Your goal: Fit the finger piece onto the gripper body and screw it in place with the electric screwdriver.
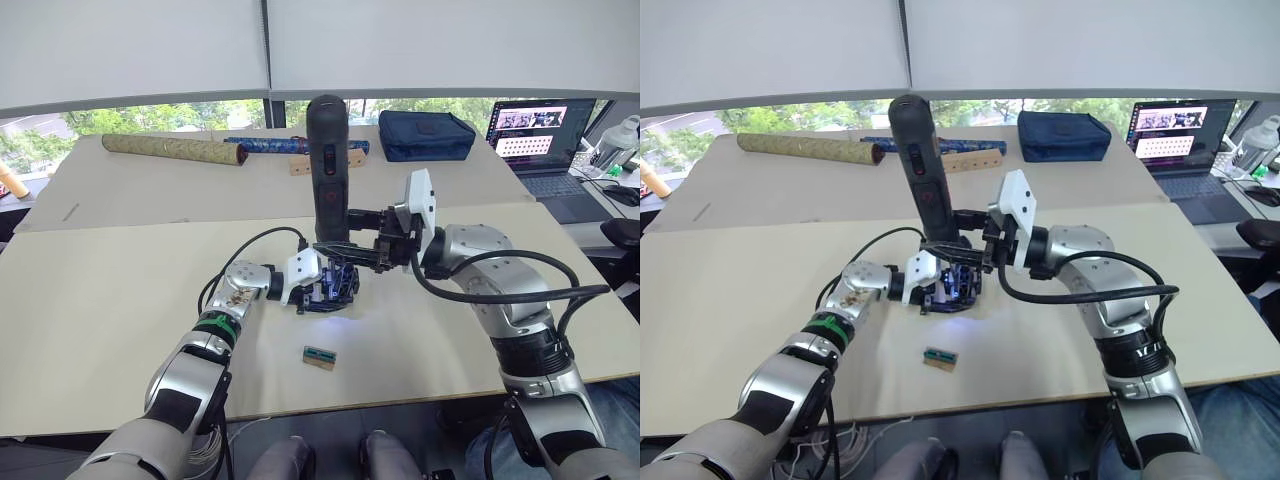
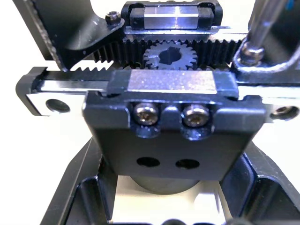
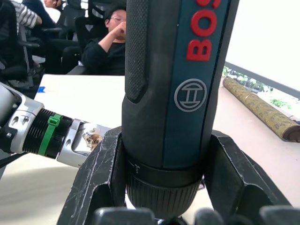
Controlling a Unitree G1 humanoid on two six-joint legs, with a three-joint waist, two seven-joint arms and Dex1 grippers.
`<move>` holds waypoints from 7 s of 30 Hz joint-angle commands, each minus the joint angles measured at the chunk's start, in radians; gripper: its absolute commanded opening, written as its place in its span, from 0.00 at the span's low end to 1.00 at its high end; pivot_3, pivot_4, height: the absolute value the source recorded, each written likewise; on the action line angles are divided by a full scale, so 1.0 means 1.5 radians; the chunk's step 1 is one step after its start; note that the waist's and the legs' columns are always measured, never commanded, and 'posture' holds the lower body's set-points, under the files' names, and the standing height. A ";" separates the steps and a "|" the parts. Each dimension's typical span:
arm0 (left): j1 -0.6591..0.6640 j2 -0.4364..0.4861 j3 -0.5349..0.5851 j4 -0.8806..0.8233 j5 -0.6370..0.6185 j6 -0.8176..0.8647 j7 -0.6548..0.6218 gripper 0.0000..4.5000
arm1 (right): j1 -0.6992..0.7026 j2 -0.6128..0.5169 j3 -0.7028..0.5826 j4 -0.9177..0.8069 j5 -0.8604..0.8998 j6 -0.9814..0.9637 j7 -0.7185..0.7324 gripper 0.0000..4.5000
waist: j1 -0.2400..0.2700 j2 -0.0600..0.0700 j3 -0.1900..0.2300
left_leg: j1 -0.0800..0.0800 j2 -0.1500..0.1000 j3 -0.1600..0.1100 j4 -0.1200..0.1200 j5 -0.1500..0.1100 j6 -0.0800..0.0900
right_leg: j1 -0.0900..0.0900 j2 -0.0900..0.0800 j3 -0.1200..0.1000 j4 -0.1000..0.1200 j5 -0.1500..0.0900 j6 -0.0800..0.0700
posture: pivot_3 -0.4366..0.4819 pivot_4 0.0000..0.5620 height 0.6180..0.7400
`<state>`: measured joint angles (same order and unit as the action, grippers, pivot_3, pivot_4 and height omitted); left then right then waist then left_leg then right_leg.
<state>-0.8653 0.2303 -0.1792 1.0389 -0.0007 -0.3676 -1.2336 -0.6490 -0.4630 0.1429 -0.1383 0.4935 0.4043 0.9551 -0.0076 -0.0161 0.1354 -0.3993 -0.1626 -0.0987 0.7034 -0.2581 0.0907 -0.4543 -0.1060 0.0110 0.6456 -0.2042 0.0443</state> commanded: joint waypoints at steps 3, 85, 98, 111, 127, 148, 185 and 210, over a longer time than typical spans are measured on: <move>-0.018 0.006 0.022 -0.016 -0.018 -0.017 0.001 0.52 | 0.051 -0.033 0.024 0.049 -0.050 0.036 -0.006 0.42 | 0.000 0.000 0.000 | 0.000 0.000 0.000 0.000 0.000 0.000 | 0.000 0.000 0.000 0.000 0.000 0.000 | 0.48 0.27 1.00; 0.300 0.246 -0.057 -0.511 -0.133 0.067 -0.203 1.00 | 0.185 0.027 0.025 -0.253 0.115 0.070 -0.006 0.42 | 0.013 0.004 0.003 | 0.000 -0.023 -0.042 -0.006 0.008 -0.003 | 0.009 -0.006 -0.010 -0.003 -0.010 0.001 | 0.48 0.27 1.00; 0.294 0.229 -0.065 -0.475 -0.124 0.041 -0.200 1.00 | 0.201 0.016 0.034 -0.248 0.085 0.020 0.033 0.42 | 0.013 0.004 0.003 | 0.001 -0.021 -0.038 -0.006 0.008 -0.005 | 0.010 -0.005 -0.001 -0.002 -0.010 0.001 | 0.48 0.27 1.00; 0.266 0.192 -0.077 -0.441 -0.115 0.044 -0.192 1.00 | 0.191 0.034 0.042 -0.222 0.049 -0.026 0.031 0.42 | 0.013 0.004 0.003 | 0.001 -0.021 -0.038 -0.006 0.008 -0.005 | 0.010 -0.004 -0.001 -0.002 -0.010 0.002 | 0.48 0.27 1.00; 0.237 0.156 -0.092 -0.467 -0.110 0.093 -0.179 1.00 | 0.188 0.019 0.030 -0.213 0.038 -0.038 0.032 0.42 | 0.013 0.004 0.004 | 0.001 -0.021 -0.038 -0.007 0.008 -0.005 | 0.010 -0.004 0.000 -0.002 -0.010 0.002 | 0.48 0.27 1.00; 0.235 0.177 -0.088 -0.522 -0.115 0.165 -0.179 1.00 | 0.179 0.020 0.030 -0.203 0.033 -0.040 0.028 0.42 | 0.013 0.004 0.004 | 0.000 -0.021 -0.038 -0.007 0.008 -0.005 | 0.010 -0.004 0.000 -0.002 -0.010 0.002 | 0.48 0.27 1.00; 0.229 0.149 -0.096 -0.325 -0.099 -0.020 -0.184 1.00 | 0.179 0.018 0.033 -0.208 0.046 -0.018 0.019 0.42 | 0.014 0.004 0.004 | 0.004 -0.021 -0.038 -0.007 0.008 -0.005 | 0.010 -0.004 0.000 -0.002 -0.011 0.002 | 0.48 0.27 1.00; 0.228 0.145 -0.095 -0.319 -0.104 -0.030 -0.186 1.00 | 0.188 0.014 0.044 -0.193 0.025 -0.030 0.023 0.42 | 0.015 0.004 0.004 | 0.004 -0.021 -0.038 -0.007 0.008 -0.005 | 0.011 -0.004 0.000 -0.002 -0.011 0.002 | 0.48 0.27 1.00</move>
<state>-0.5323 0.4411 -0.3146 0.5420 -0.1908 -0.4102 -1.5233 -0.3547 -0.4442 0.2226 -0.4011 0.5195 0.3843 0.9866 0.0150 -0.0104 0.1407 -0.3929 -0.1945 -0.1558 0.6928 -0.2468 0.0830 -0.4383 -0.1123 0.0112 0.6421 -0.2202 0.0471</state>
